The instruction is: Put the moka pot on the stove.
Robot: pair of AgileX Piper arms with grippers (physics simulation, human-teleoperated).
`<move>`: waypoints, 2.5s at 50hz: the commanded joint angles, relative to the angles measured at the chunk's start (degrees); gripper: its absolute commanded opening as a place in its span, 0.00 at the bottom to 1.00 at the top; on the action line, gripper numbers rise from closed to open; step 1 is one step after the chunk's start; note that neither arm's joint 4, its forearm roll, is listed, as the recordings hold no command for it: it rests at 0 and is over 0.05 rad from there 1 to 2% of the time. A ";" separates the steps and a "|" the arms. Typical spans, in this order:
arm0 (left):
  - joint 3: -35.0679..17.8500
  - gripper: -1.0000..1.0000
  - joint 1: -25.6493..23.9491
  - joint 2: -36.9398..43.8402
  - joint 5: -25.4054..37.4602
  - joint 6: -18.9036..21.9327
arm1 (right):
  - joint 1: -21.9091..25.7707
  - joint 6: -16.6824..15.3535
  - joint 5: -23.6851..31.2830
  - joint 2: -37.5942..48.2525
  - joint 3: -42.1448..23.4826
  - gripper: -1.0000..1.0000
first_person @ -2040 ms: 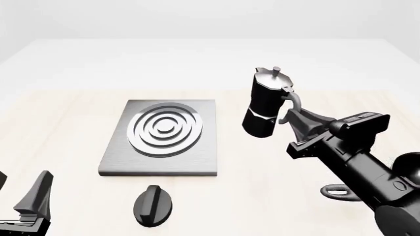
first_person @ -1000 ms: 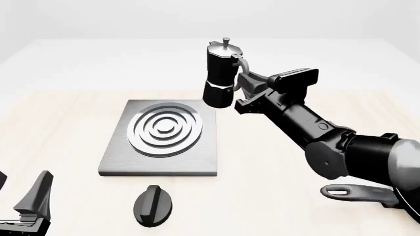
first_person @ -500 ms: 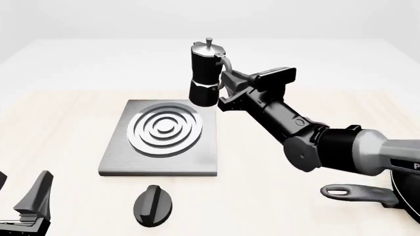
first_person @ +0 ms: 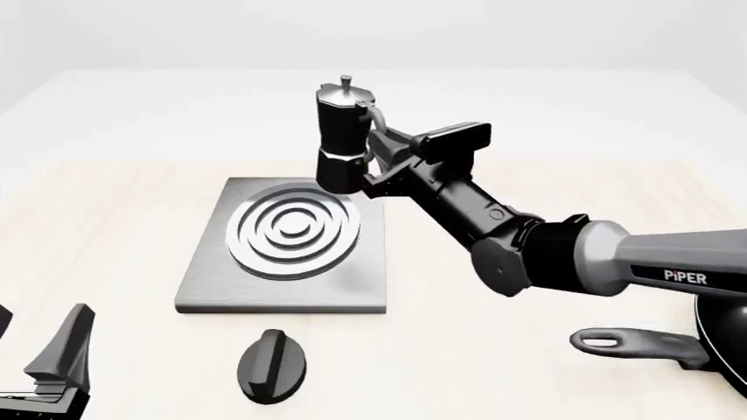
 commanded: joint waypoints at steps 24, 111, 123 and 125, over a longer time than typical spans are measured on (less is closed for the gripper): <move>0.00 1.00 0.00 0.00 0.00 0.00 | 2.47 1.35 0.09 7.22 -7.38 0.00; 0.00 1.00 0.00 0.00 0.00 0.00 | 4.26 5.08 -1.07 20.16 -16.65 0.00; 0.00 1.00 0.00 0.00 0.00 0.00 | 4.28 5.44 -1.13 21.17 -17.18 0.00; 0.00 1.00 0.00 0.00 0.00 0.00 | 4.24 5.46 -1.17 21.26 -17.21 0.00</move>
